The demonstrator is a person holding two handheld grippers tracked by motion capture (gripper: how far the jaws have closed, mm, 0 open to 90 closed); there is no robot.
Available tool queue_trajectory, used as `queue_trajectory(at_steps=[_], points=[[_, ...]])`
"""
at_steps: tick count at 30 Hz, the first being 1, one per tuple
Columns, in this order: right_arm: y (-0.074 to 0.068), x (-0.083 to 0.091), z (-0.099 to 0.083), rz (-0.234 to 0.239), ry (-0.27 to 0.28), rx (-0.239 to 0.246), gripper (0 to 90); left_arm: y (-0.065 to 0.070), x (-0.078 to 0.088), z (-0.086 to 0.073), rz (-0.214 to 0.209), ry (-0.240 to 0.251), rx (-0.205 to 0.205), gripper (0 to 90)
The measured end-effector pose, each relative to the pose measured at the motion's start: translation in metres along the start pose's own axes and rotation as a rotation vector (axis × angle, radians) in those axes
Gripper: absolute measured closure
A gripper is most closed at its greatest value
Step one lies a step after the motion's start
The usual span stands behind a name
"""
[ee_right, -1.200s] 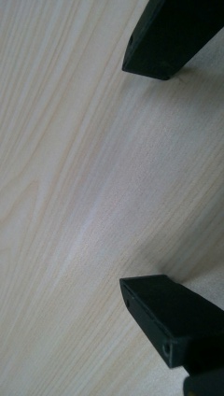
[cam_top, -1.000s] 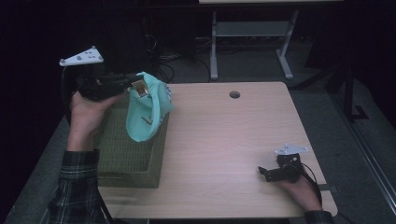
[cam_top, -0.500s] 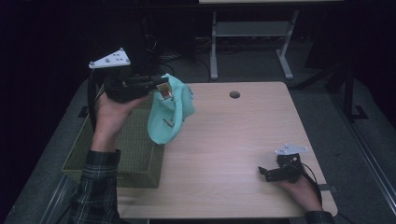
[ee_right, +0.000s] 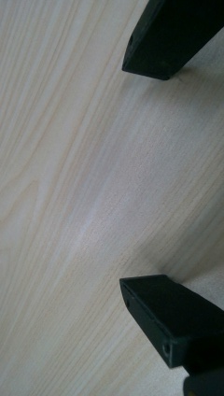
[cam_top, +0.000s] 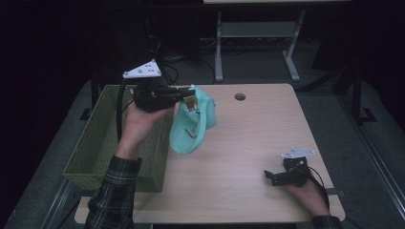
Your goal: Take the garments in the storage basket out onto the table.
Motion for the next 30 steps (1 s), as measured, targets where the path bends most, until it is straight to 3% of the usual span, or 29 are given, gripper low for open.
queue_trajectory(at_steps=[15, 30], points=[[0.0, 0.0, 0.0, 0.0, 0.0, 0.0, 0.0, 0.023, -0.056, -0.007, -0.063, -0.052, -0.017, 84.2], [0.0, 0.0, 0.0, 0.001, 0.0, -0.001, 0.0, 0.034, -0.114, -0.032, -0.013, -0.148, -0.037, 84.2]])
Point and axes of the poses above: each handheld gripper's, and its own axes: x roughly backward along the jaws, z roughly out of its top, y roughly to its right, the point moved 9 cm from there along -x, roughly forward along the jaws, and after that the axes turned 15 degrees about -y, right-handed, at the moved point
